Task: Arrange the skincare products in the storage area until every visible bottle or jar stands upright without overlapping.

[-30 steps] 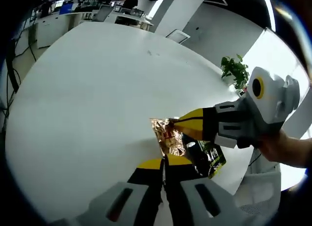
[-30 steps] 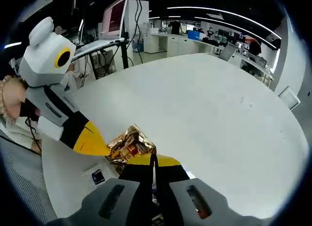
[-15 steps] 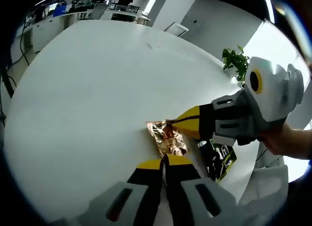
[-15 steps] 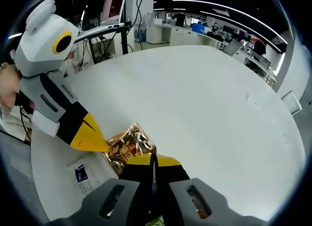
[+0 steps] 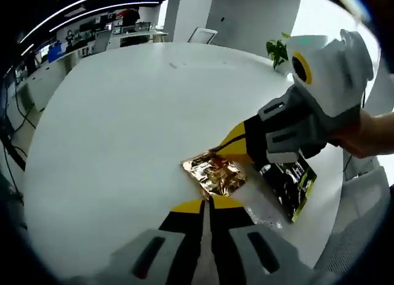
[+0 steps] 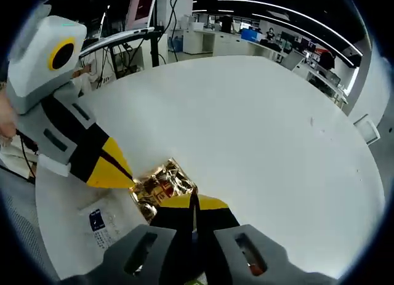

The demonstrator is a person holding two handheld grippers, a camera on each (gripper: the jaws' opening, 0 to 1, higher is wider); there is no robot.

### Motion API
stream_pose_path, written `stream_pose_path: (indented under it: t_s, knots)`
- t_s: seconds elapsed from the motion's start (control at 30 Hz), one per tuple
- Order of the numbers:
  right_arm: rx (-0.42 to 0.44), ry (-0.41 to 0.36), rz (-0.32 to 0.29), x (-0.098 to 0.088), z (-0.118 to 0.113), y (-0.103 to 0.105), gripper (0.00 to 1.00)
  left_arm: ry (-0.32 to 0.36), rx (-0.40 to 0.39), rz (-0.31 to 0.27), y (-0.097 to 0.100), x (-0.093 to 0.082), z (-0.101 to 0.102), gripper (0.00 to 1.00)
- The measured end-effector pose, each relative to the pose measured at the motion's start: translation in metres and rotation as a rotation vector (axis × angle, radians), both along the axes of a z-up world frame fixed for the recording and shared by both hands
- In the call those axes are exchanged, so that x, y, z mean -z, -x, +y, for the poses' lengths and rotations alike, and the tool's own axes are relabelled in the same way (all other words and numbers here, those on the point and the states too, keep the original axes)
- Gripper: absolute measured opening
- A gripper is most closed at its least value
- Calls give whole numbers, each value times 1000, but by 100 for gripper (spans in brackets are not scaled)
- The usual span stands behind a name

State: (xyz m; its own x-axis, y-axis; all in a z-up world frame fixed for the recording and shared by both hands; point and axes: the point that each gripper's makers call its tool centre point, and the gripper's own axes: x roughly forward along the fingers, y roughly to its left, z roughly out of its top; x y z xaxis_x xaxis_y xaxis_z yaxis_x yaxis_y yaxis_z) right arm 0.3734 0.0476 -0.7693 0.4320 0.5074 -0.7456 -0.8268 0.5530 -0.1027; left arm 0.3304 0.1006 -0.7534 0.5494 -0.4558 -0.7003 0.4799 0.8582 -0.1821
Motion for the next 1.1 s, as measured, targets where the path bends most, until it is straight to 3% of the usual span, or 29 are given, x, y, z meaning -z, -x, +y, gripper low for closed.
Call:
stream_pose_path:
  t_s: [0.07, 0.2, 0.27, 0.37, 0.5, 0.7, 0.87, 1.1]
  knots:
    - [8, -5, 3, 0, 0, -1, 1, -5, 18, -93, -10, -12, -1, 13]
    - [12, -12, 6, 0, 0, -2, 1, -54, 105, -165, -17, -20, -14, 24]
    - [11, -13, 3, 0, 0, -1, 1, -93, 157, -164, -20, -12, -21, 25]
    - [14, -18, 1, -2, -1, 1, 1, -104, 176, -154, -23, -3, -31, 21]
    - [15, -23, 4, 1, 0, -1, 1, -166, 227, -172, -24, 1, -38, 24]
    - [9, -25, 1, -1, 0, 0, 2, -192, 257, -160, -26, 13, -35, 28]
    - [-41, 11, -95, -5, -2, -5, 7, -193, 265, -161, -26, 13, -35, 29]
    - [-23, 2, -145, -13, -6, -12, 17, -192, 269, -162, -27, 13, -35, 29]
